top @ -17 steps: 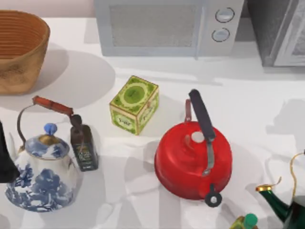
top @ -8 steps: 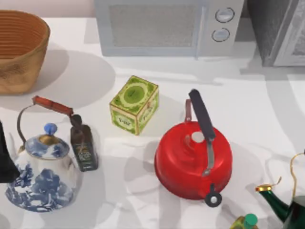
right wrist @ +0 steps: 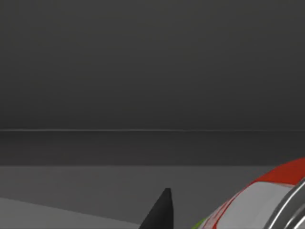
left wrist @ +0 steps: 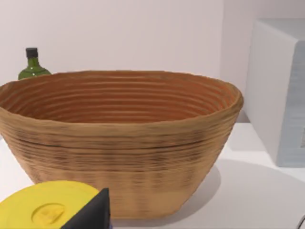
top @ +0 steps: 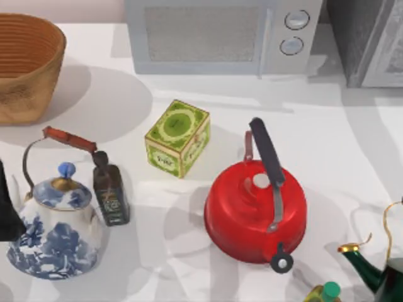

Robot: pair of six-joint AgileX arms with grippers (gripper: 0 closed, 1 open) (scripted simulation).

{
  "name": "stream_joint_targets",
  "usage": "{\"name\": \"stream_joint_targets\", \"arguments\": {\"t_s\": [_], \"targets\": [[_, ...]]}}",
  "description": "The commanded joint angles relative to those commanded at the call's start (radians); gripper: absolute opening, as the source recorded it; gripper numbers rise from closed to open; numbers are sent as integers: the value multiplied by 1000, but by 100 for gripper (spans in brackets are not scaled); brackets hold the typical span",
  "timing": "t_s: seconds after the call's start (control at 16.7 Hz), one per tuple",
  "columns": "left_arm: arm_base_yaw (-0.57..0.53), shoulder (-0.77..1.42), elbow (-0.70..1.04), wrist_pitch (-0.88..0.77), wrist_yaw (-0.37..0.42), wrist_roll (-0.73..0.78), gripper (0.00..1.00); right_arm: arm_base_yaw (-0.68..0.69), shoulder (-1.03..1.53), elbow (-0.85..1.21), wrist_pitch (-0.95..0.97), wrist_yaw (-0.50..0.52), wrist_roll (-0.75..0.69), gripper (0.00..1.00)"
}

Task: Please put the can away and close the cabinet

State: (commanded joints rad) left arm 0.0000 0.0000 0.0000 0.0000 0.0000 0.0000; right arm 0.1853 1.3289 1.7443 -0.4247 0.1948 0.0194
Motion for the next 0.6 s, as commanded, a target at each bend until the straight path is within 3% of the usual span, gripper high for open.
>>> {"name": "stream_joint_targets", "arguments": {"t_s": [0.3, 0.6], "targets": [[0, 0, 0, 0, 0, 0, 100, -9, 31, 32, -10, -3, 1, 0], [0, 0, 0, 0, 0, 0, 100, -35, 254, 302, -86, -15, -6, 0]]}}
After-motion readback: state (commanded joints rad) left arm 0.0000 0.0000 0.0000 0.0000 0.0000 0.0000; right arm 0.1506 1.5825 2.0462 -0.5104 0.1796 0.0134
